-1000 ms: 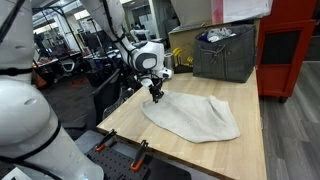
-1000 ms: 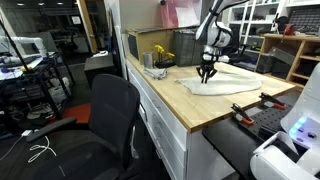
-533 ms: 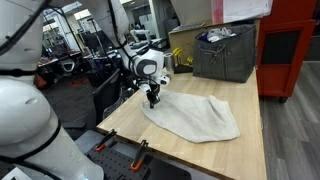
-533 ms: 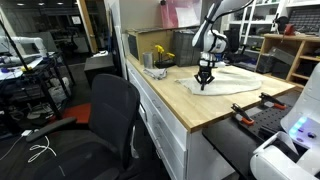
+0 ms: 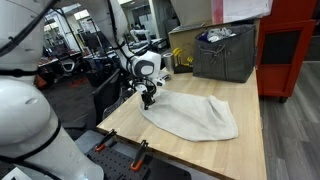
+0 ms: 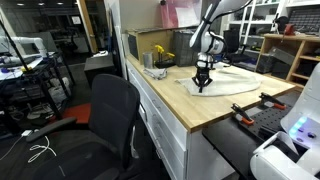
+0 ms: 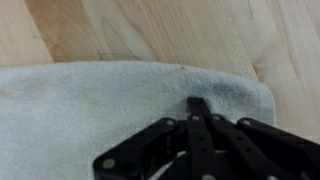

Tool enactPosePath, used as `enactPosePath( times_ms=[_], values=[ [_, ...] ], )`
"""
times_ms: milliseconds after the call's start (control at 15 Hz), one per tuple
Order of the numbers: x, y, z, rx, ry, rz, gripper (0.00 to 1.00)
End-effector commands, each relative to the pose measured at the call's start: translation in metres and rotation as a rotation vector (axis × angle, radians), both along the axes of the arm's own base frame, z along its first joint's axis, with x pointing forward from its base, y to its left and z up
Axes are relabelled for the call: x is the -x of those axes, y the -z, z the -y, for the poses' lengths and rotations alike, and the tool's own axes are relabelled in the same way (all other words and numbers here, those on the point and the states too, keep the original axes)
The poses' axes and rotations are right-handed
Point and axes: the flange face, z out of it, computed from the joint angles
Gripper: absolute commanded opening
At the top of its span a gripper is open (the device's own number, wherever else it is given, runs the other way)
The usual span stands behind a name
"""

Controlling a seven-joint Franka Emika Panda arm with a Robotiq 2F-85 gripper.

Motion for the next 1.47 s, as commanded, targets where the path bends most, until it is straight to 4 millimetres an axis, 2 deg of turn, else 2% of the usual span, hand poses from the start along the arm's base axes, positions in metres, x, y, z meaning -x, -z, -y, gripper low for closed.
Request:
enactPosePath(
  times_ms=[0,333,533,1000,1400],
  values=[
    [0.002,0.008,-0.014,-0.048,-0.021,-0.011,0.00],
    [0.027,0.018,-0.036,-0.128,-0.135,-0.043,0.00],
    [0.042,0.024,-0.036,-0.152,-0.219,-0.060,0.00],
    [0.059,0.012,-0.038,-0.205,-0.321,-0.074,0.00],
    [0.083,0.020,-0.047,-0.274,-0.415,-0.147,0.00]
  ],
)
